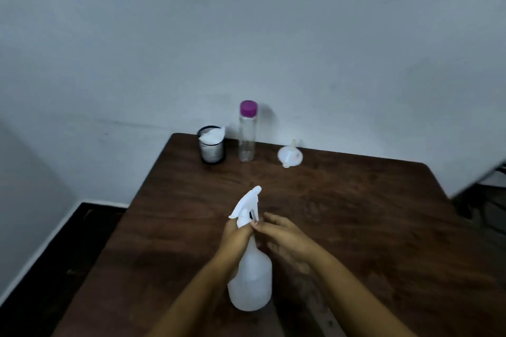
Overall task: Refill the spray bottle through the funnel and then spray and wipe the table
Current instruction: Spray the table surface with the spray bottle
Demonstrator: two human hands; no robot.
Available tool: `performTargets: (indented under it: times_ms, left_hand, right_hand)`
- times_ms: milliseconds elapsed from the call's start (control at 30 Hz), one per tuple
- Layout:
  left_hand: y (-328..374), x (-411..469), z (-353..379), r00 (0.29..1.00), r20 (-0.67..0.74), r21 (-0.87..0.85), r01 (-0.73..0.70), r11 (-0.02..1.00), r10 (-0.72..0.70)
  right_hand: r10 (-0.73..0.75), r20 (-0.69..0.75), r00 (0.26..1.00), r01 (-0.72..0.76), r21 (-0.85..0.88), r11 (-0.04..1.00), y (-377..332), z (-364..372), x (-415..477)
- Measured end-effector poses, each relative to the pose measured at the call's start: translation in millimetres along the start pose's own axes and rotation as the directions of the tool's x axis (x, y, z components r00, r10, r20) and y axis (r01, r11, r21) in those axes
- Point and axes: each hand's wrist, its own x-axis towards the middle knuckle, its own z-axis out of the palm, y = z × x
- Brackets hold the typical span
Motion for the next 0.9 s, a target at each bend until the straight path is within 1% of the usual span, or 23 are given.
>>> performTargets:
  times_ms: [33,67,133,167,233,333,400,433,500,567,600,633,733,833,900]
  left_hand:
    - [-1,0,-15,0.997,-0.072,-0.015,-0.017,1.000,0.016]
    - [0,-2,-23,0.995,-0.096,-0.046,0.007,0.999,-0.011]
    - [6,-11,-39,0.989,-0.145,-0.090,-0.018,0.996,0.004]
    - [4,-13,-47,0.980,-0.199,-0.090,-0.044,0.995,0.025]
    - [4,-20,-59,0.955,-0.288,-0.063,-0.089,0.994,0.067]
    - [-1,-28,-66,0.900,-0.434,-0.073,-0.079,0.994,0.040]
    - [-6,-28,-71,0.853,-0.522,-0.045,-0.025,0.999,-0.002]
    - [-8,-29,-73,0.827,-0.562,-0.018,0.025,1.000,-0.030]
    - [-9,-33,-73,0.784,-0.618,0.092,0.149,0.984,-0.061]
    - [-7,-39,-71,0.761,-0.647,0.245,0.251,0.937,-0.034]
    - [-6,-42,-70,0.763,-0.645,0.288,0.286,0.914,-0.036]
    - [-5,-44,-69,0.765,-0.643,0.303,0.311,0.901,-0.047]
    - [-3,-49,-68,0.756,-0.649,0.272,0.340,0.900,-0.089]
    - [0,-51,-64,0.787,-0.606,0.288,0.358,0.888,-0.121]
    - [0,-53,-62,0.795,-0.592,0.291,0.366,0.884,-0.134]
  right_hand:
    - [0.027,0.031,0.999,-0.026,-0.029,0.999,-1,5,2]
    - [0.062,0.055,0.997,-0.059,-0.059,0.996,0,9,6]
    - [0.117,0.091,0.989,-0.107,-0.108,0.988,2,18,12]
    - [0.141,0.118,0.983,-0.124,-0.137,0.983,2,23,14]
    - [0.181,0.174,0.968,-0.149,-0.186,0.971,5,31,18]
    - [0.233,0.218,0.948,-0.179,-0.241,0.954,11,36,23]
    - [0.260,0.224,0.939,-0.196,-0.273,0.942,13,35,25]
    - [0.264,0.227,0.937,-0.195,-0.286,0.938,15,33,26]
    - [0.262,0.227,0.938,-0.190,-0.296,0.936,18,28,27]
    - [0.260,0.224,0.939,-0.189,-0.294,0.937,21,21,25]
    - [0.258,0.224,0.940,-0.188,-0.290,0.938,22,16,24]
    - [0.255,0.226,0.940,-0.187,-0.284,0.940,23,12,22]
    - [0.271,0.229,0.935,-0.206,-0.272,0.940,27,0,15]
    - [0.277,0.233,0.932,-0.210,-0.274,0.939,29,-9,10]
    - [0.279,0.227,0.933,-0.213,-0.279,0.937,28,-10,10]
